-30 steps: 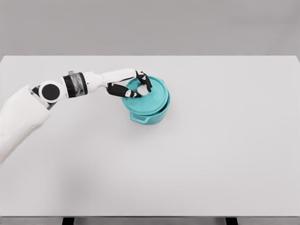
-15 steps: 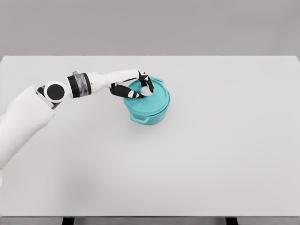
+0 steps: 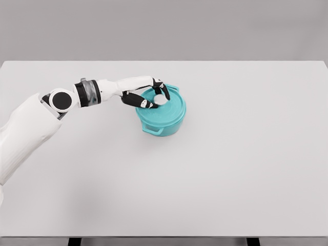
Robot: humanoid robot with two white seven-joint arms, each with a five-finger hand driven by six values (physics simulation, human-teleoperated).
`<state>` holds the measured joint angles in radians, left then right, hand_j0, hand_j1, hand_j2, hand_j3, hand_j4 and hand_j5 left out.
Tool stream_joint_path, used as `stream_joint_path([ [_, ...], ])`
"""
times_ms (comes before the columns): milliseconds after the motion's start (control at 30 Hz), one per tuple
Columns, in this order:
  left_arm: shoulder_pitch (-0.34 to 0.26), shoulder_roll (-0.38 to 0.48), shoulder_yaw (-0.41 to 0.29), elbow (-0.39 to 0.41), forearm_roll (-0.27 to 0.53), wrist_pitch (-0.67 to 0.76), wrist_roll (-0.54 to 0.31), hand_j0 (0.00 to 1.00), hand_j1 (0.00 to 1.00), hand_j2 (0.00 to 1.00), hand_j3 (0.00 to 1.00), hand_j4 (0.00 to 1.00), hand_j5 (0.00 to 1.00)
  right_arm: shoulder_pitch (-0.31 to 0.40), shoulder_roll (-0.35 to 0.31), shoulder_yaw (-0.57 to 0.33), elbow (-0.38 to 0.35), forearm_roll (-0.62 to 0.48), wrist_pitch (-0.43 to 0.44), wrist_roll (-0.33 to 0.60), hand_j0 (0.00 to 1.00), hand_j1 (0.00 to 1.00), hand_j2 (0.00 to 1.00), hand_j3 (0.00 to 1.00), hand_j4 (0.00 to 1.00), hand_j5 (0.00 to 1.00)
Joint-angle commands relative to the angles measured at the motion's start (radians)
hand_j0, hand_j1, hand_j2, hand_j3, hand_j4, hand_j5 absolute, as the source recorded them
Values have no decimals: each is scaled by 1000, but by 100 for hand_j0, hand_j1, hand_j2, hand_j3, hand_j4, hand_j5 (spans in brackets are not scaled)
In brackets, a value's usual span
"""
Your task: Cover the pot with left arm
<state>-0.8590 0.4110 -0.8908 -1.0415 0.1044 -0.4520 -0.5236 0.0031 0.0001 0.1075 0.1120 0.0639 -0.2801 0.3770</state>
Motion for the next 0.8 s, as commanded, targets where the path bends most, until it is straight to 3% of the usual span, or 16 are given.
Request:
stream_joint_path([
  [0, 0, 0, 1, 0, 6, 1, 1, 74, 74, 74, 74, 74, 74, 0, 0, 0, 0, 1, -1, 0, 100, 100, 100, 100, 100, 100],
  [767, -8, -1, 6, -2, 21, 1, -1, 74, 74, 74, 74, 74, 74, 0, 0, 0, 0, 1, -1, 0, 100, 100, 100, 100, 100, 100],
])
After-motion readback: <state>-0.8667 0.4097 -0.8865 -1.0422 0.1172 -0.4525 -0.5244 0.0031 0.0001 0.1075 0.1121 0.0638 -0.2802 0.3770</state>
